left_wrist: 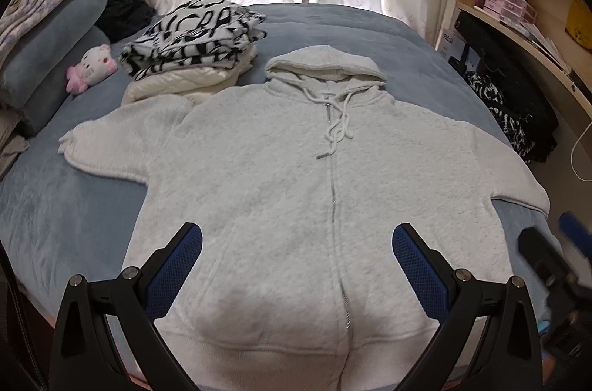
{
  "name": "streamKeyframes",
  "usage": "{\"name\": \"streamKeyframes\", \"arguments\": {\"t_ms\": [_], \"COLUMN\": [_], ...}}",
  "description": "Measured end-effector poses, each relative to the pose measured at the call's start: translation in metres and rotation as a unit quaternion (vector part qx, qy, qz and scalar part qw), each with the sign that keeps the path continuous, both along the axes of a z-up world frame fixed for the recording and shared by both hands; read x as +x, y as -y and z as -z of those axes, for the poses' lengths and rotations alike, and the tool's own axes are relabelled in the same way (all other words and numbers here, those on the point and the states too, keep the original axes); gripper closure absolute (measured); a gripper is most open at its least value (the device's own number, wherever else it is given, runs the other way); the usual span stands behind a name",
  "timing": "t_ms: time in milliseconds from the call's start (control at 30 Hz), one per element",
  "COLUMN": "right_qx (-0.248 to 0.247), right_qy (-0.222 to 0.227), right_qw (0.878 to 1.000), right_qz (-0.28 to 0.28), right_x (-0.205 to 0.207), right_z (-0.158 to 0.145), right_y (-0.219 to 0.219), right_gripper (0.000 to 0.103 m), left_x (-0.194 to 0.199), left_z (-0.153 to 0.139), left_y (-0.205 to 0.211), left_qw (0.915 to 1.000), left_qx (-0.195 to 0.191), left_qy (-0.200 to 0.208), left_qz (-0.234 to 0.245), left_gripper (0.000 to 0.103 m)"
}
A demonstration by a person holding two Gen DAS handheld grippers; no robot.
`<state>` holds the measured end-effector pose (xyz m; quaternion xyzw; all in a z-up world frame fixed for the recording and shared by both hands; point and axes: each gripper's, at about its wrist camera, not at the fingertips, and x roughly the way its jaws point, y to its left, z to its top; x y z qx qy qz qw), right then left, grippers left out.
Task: Fold large clothes
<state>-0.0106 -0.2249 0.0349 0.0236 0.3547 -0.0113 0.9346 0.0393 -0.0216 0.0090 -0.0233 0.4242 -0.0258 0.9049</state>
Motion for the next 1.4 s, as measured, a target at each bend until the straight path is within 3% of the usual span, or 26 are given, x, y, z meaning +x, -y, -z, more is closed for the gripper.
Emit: {"name": "streamKeyframes", "arguments": {"t_ms": [133,300,400,533,667,833,1000,1133,1333,1400], "right_qx": [-0.032,-0.028,-0.027,-0.006,0.020,0.088,0.158,0.221,0.295,0.309], "right_qy": [0.021,0.041,0.060,0.051,0.027,-0.012,-0.062,-0.087,-0.118,-0.134], "right_qw": [0.999,0.998,0.995,0.993,0.988,0.978,0.960,0.937,0.898,0.888], "right_qz": [0.012,0.040,0.071,0.111,0.153,0.190,0.223,0.256,0.304,0.312], "right_x": [0.008,0.019,0.023,0.036,0.049,0.061,0.070,0.069,0.069,0.074], "right_z": [-0.022,-0.050,-0.065,-0.077,-0.075,-0.047,0.007,0.050,0.107,0.127], "right_y": [0.021,0.066,0.104,0.163,0.225,0.287,0.336,0.376,0.415,0.419], "right_gripper": [0.000,0.000,0.000,0.000,0.001,0.007,0.017,0.021,0.021,0.022], "left_x": [0.017,0.036,0.054,0.079,0.103,0.135,0.161,0.175,0.179,0.181], "left_z": [-0.018,-0.053,-0.068,-0.083,-0.090,-0.072,-0.045,-0.013,0.029,0.038], "left_y": [0.014,0.037,0.054,0.083,0.122,0.162,0.203,0.236,0.284,0.292], "left_qw": [0.9995,0.9961,0.9947,0.9929,0.9914,0.9922,0.9936,0.9948,0.9905,0.9905], "left_qx": [-0.011,-0.012,-0.026,-0.043,-0.012,-0.016,-0.012,-0.005,0.052,0.053], "left_qy": [0.008,0.070,0.076,0.088,0.116,0.106,0.080,0.049,0.070,0.067], "left_qz": [0.029,0.051,0.065,0.068,0.059,0.064,0.078,0.089,0.107,0.108], "left_gripper": [0.001,0.001,0.001,0.001,0.001,0.001,0.001,0.001,0.001,0.001]}}
